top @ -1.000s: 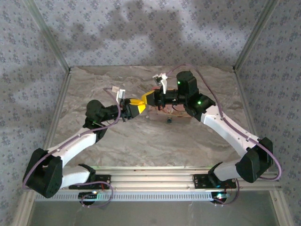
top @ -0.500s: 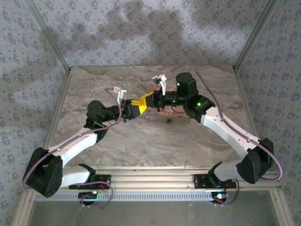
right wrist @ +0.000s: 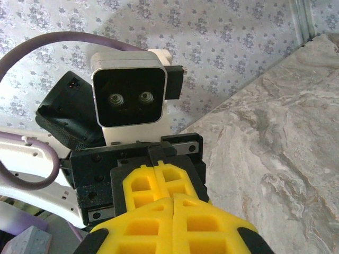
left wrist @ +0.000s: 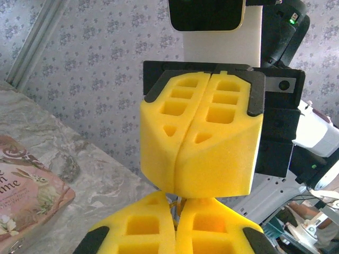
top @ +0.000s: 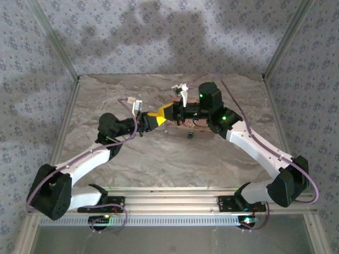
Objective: Unlock the padlock with the key
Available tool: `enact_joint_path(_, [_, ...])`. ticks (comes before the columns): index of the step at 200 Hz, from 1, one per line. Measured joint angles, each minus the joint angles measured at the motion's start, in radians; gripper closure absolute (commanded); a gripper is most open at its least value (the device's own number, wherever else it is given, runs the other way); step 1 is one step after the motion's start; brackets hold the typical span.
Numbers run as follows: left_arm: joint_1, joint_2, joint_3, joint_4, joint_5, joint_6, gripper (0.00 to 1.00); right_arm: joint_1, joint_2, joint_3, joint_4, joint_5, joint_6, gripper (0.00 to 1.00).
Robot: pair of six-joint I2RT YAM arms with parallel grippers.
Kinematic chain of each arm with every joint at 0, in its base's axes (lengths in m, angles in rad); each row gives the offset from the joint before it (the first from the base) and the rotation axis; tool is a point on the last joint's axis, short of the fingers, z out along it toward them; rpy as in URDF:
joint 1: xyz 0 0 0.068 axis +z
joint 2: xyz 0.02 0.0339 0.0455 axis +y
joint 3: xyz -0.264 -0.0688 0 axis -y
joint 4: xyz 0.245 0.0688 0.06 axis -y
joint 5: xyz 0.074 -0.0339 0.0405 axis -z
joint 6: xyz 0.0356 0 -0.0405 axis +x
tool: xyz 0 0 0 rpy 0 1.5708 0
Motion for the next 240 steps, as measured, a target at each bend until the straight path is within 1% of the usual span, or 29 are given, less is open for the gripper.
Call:
enact_joint_path(8, [0.0,-0.004,0.0,-0.023,-0.006,0.019,1.0,-0.002,-0.003,-0.003,-0.002,0.006,0.014,0.71])
enact_joint_path(21, [0.0,-0.015,0.0,-0.07,-0.014,0.054,1.0,-0.007,-0.008,-0.005,-0.007,0.015,0.032,0.53])
enact_joint_path(27, [0.0,-0.025,0.0,-0.102,-0.02,0.079,1.0,-0.01,-0.011,-0.005,-0.008,0.018,0.042,0.5])
enact_joint_path(37, [0.0,-0.042,0.0,-0.149,-0.027,0.113,1.0,-0.017,-0.018,-0.005,-0.012,0.024,0.047,0.48])
enact_joint_path(62, [0.0,-0.075,0.0,-0.244,-0.029,0.192,1.0,-0.031,-0.031,-0.003,-0.029,0.03,0.066,0.48])
enact_joint_path(97, [0.0,-0.08,0.0,-0.309,-0.02,0.251,1.0,-0.032,-0.041,-0.004,-0.04,0.024,0.086,0.51])
enact_joint_path(111, [0.0,-0.087,0.0,-0.334,-0.014,0.277,1.0,-0.032,-0.043,-0.011,-0.04,0.018,0.096,0.54])
enact_joint_path(141, [0.0,-0.127,0.0,-0.42,-0.008,0.346,1.0,-0.032,-0.083,-0.089,-0.047,0.019,0.114,0.61])
enact_joint_path(160, [0.0,-0.133,0.008,-0.47,-0.005,0.38,1.0,-0.035,-0.12,-0.134,-0.071,0.037,0.119,0.62])
enact_joint_path(196, [0.0,-0.124,0.035,-0.515,-0.006,0.391,1.0,-0.05,-0.197,-0.199,-0.071,0.074,0.118,0.61])
enact_joint_path(222, [0.0,-0.116,0.054,-0.504,-0.006,0.369,1.0,-0.043,-0.24,-0.296,-0.008,0.102,0.122,0.61])
enact_joint_path(240, [0.0,-0.116,0.055,-0.494,-0.006,0.349,1.0,-0.014,-0.245,-0.368,0.041,0.139,0.119,0.61])
